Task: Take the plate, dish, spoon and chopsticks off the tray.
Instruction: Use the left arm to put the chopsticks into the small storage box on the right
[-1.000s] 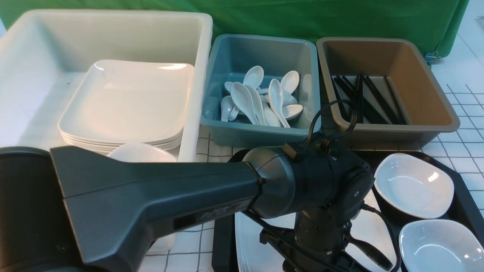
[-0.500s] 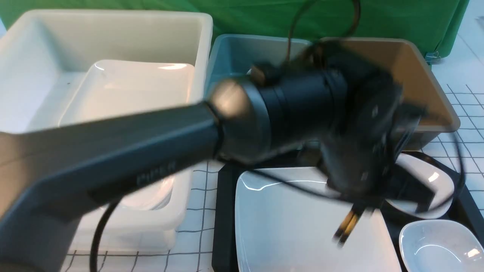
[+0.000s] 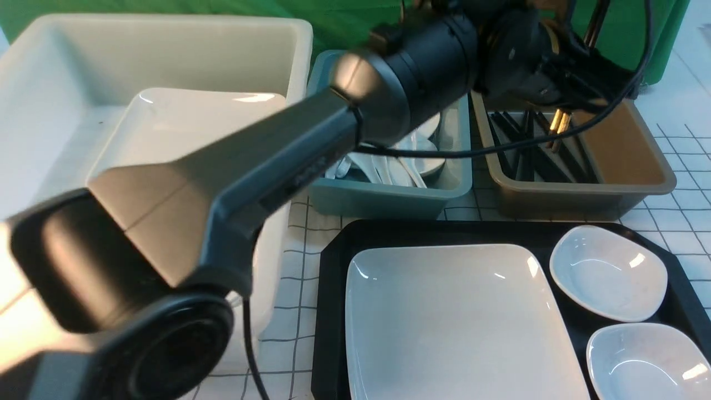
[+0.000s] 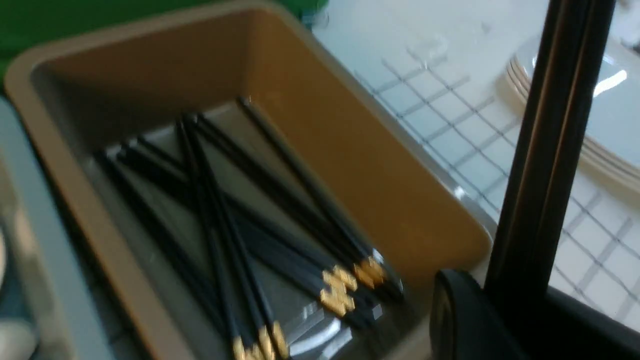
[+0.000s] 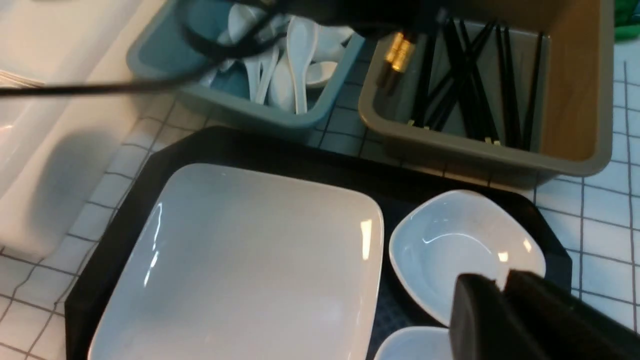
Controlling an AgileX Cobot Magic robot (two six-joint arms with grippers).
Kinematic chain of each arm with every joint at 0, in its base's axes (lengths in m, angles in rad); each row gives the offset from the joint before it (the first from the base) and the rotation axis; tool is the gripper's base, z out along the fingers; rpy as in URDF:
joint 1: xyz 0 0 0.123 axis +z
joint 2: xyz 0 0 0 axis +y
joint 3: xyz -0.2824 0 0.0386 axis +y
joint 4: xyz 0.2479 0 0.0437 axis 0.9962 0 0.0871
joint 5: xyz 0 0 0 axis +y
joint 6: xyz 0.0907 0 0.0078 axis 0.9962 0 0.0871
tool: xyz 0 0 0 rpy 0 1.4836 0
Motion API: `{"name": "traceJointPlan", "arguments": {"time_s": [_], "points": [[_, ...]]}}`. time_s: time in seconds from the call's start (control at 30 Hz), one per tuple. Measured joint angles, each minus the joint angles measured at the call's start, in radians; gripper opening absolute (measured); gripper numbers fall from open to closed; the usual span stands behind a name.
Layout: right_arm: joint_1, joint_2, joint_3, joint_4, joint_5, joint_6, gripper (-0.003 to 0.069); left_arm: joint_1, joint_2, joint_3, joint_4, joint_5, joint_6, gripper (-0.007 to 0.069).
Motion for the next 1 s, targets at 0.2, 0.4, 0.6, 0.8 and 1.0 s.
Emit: {"name": "traceJointPlan", "arguments": {"time_s": [0.2, 0.4, 0.6, 0.8, 1.0], "points": [[0.000, 0.000, 0.000, 0.000, 0.001, -0.020, 0.0078, 0.019, 0.118, 0.000, 0.004, -0.203, 0.009, 0.0102], [0.000, 0.000, 0.000, 0.000, 0.042, -0.051, 0.0078, 0.038, 0.160, 0.000, 0.025, -0.284, 0.010, 0.0102], [0.000, 0.000, 0.001, 0.000, 0.036, -0.054, 0.0078, 0.039, 0.169, 0.000, 0.025, -0.278, 0.010, 0.0104], [0.000, 0.000, 0.001, 0.000, 0.031, -0.054, 0.0078, 0.039, 0.171, 0.000, 0.073, -0.257, 0.010, 0.0212], [0.000, 0.000, 0.001, 0.000, 0.033, -0.054, 0.0078, 0.039, 0.171, 0.000, 0.100, -0.227, 0.010, 0.0398]]}}
